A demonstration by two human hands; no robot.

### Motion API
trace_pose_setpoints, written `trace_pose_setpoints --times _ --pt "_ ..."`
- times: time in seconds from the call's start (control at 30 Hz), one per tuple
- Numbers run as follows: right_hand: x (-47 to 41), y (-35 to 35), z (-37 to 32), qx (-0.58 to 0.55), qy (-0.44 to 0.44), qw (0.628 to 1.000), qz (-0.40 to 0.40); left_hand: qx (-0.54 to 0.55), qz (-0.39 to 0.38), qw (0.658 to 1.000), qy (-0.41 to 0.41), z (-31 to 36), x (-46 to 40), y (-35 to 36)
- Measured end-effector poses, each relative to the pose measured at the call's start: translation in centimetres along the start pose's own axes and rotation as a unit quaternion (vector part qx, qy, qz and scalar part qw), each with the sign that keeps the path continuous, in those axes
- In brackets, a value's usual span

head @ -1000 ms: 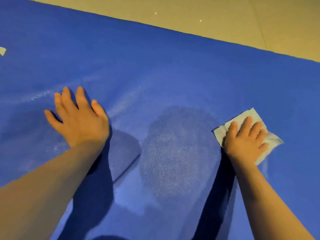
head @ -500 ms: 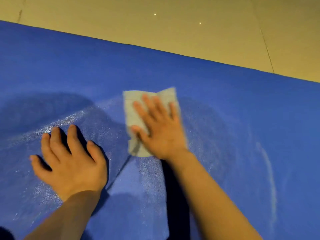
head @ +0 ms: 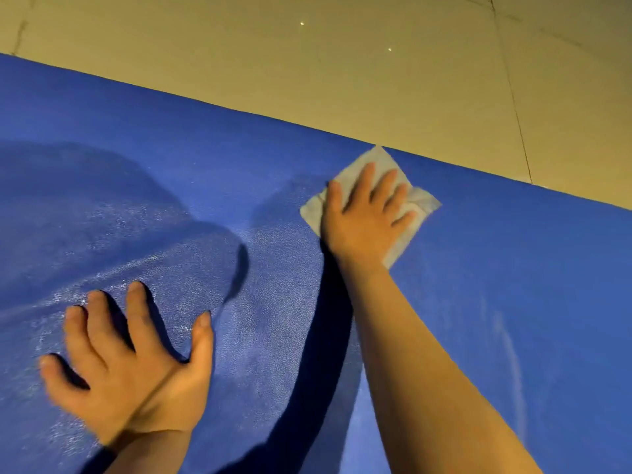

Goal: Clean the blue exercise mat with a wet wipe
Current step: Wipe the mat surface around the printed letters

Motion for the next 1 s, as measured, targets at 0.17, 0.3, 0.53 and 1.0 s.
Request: trace_pose_setpoints --times 0.17,0.3,0.53,1.0 --pt "6.3 3.0 -14.4 0.012 -0.383 0.922 -0.06 0.001 0.001 1.0 0.002 -0.2 0.1 0.1" --pt "0.5 0.6 -8.7 0.02 -0.401 0.916 -0.024 0.009 -0.031 0.999 0.008 -0.5 0.1 0.8" --pt "-10.5 -4.7 14.0 -0.019 0.084 0.995 -0.046 0.015 -0.039 0.999 0.0 -0.3 0.1 0.4" --pt "0.6 0.8 -9.5 -0.004 -0.325 0.946 -0.008 0.018 -0.037 0.999 -0.007 -0.1 0.2 0.2"
Point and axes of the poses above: each hand's wrist, its own x-axis away from the middle knuckle, its own y-axis out of the palm, z = x × y, the point moved 8 cm from there along -x, towards the middle knuckle, and after that the axes turned 3 degrees about -x, right-handed, at the moved point
